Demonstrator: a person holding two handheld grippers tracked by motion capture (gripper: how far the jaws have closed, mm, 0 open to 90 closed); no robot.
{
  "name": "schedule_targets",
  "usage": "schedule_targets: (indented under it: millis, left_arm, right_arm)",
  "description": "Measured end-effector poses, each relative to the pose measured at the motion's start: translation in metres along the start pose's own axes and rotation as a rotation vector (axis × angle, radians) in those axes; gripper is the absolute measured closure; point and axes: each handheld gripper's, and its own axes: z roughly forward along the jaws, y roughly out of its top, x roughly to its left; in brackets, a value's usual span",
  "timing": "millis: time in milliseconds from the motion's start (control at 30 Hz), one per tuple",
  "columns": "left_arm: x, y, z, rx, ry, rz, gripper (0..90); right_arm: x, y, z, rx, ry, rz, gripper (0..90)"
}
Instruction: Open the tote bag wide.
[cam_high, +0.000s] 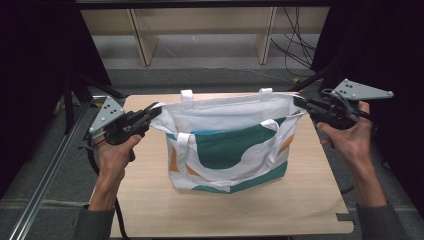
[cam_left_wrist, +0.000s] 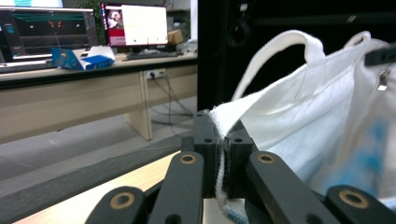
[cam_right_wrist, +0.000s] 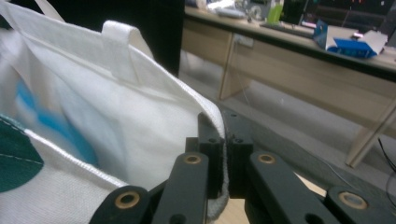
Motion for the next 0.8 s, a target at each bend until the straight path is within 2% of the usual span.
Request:
schedule_targets:
  millis: [33,100,133,167,200,233,267,300,333,367,400,467,500,533,567,600,667,700,800]
  left_arm:
    - [0.002,-0.006,0.002,0.004,0.000,0.006,86.2]
    - [0.001,-0.019,0.002,0.065,0.004,0.053,85.7]
    - [0.001,-0.024,0.002,0.078,0.008,0.061,85.6]
    - [0.002,-0.036,0.002,0.095,0.002,0.077,85.5]
    - [0.000,-0.043,0.002,0.110,0.000,0.063,85.4]
    - [0.000,-0.043,0.002,0.110,0.000,0.063,85.3]
    - [0.001,-0.057,0.002,0.121,-0.020,0.079,85.0]
    - [0.001,-0.057,0.002,0.121,-0.020,0.079,84.9]
    - [0.001,-0.070,0.001,0.123,-0.033,0.072,84.8]
    - [0.001,-0.070,0.001,0.123,-0.033,0.072,84.7]
    - [0.001,-0.076,0.001,0.140,-0.037,0.075,84.4]
    - [0.000,-0.089,0.002,0.174,-0.051,0.067,84.3]
    - [0.000,-0.096,0.004,0.196,-0.057,0.056,84.3]
    - [0.000,-0.099,0.006,0.202,-0.064,0.051,84.4]
    - [-0.001,-0.107,0.010,0.225,-0.071,0.037,84.4]
    - [-0.001,-0.107,0.010,0.225,-0.071,0.037,84.4]
    - [-0.003,-0.112,0.014,0.248,-0.075,0.038,84.4]
    - [-0.004,-0.115,0.016,0.268,-0.079,0.045,84.4]
    - [-0.005,-0.118,0.018,0.280,-0.086,0.037,84.5]
  right_arm:
    - [-0.002,-0.003,0.004,0.016,0.005,0.000,88.5]
    - [-0.004,-0.014,0.012,0.020,0.010,0.032,88.5]
    - [-0.005,-0.019,0.014,0.023,0.027,0.050,88.4]
    - [-0.005,-0.027,0.018,0.037,0.041,0.061,88.4]
    - [-0.005,-0.031,0.020,0.049,0.039,0.035,88.5]
    - [-0.005,-0.031,0.020,0.049,0.039,0.035,88.5]
    - [-0.001,-0.040,0.023,0.066,0.045,0.047,88.5]
    - [-0.001,-0.040,0.023,0.066,0.045,0.047,88.5]
    - [0.000,-0.047,0.025,0.065,0.048,0.033,88.5]
    - [0.000,-0.047,0.025,0.065,0.048,0.033,88.5]
    - [0.004,-0.055,0.029,0.094,0.057,0.032,88.4]
    - [0.006,-0.059,0.031,0.104,0.051,0.027,88.4]
    - [0.010,-0.068,0.035,0.151,0.064,0.040,88.4]
    - [0.009,-0.072,0.038,0.148,0.056,0.031,88.5]
    - [0.009,-0.076,0.040,0.159,0.053,0.043,88.5]
    - [0.009,-0.076,0.040,0.159,0.053,0.043,88.5]
    - [0.009,-0.085,0.043,0.179,0.053,0.057,88.4]
    - [0.007,-0.092,0.045,0.170,0.049,0.062,88.4]
    - [0.006,-0.098,0.043,0.191,0.059,0.081,88.4]
